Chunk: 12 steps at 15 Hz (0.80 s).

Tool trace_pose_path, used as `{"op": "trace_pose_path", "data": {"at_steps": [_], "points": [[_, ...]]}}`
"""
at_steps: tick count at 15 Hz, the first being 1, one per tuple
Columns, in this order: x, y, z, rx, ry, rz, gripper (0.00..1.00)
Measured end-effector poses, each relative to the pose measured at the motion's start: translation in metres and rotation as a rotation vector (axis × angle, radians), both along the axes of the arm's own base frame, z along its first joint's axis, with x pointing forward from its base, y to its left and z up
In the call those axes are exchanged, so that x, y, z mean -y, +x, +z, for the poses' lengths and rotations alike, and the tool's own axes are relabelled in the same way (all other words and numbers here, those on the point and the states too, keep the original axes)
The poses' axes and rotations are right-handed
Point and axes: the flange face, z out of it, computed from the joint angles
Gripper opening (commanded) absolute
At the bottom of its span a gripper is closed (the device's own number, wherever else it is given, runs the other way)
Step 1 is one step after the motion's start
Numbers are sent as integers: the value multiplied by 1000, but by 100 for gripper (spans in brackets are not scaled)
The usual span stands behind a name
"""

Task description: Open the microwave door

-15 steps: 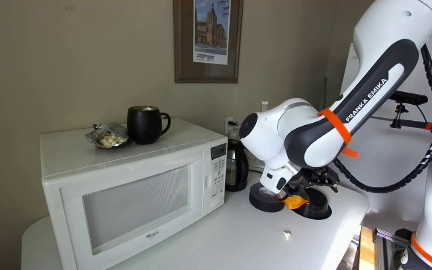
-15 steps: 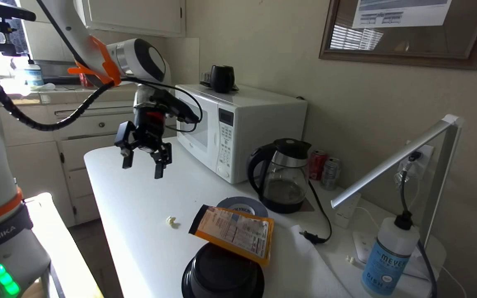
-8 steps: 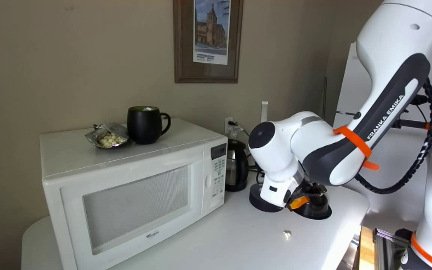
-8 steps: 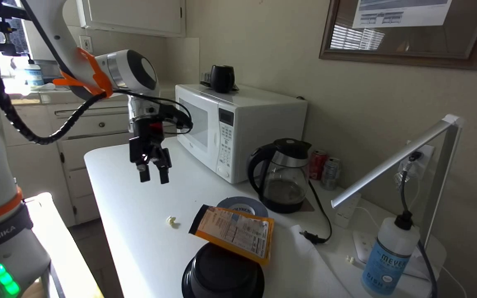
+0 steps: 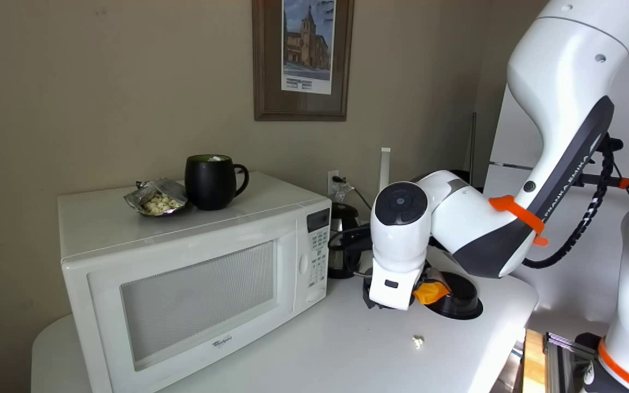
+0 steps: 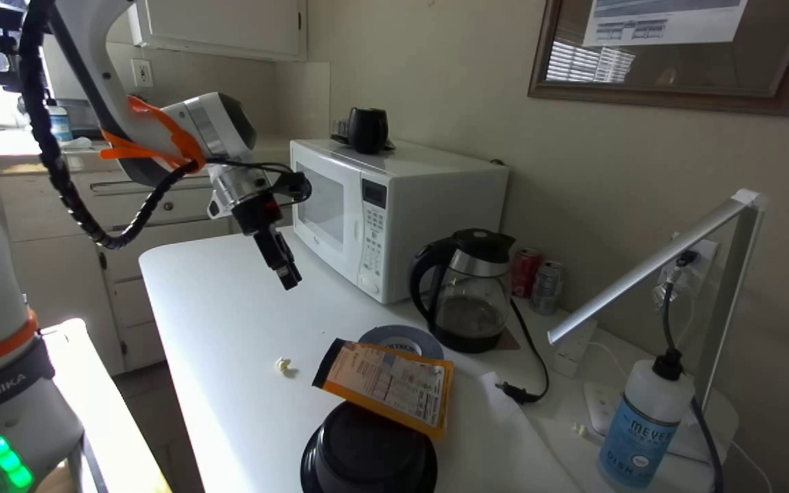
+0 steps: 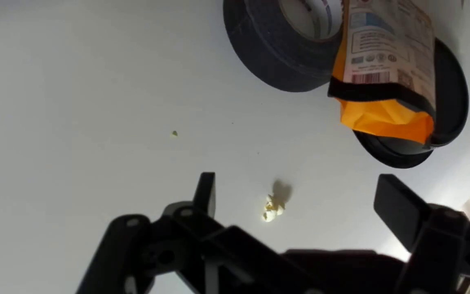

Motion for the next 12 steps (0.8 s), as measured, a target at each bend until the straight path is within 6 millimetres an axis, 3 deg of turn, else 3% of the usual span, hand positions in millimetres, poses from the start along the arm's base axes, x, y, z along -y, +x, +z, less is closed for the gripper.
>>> {"op": "trace_pose_path", "data": {"at_steps": [4, 12], "points": [[-6, 4, -5, 34, 74, 191, 100], [-5, 4, -7, 28, 82, 212, 100]]}}
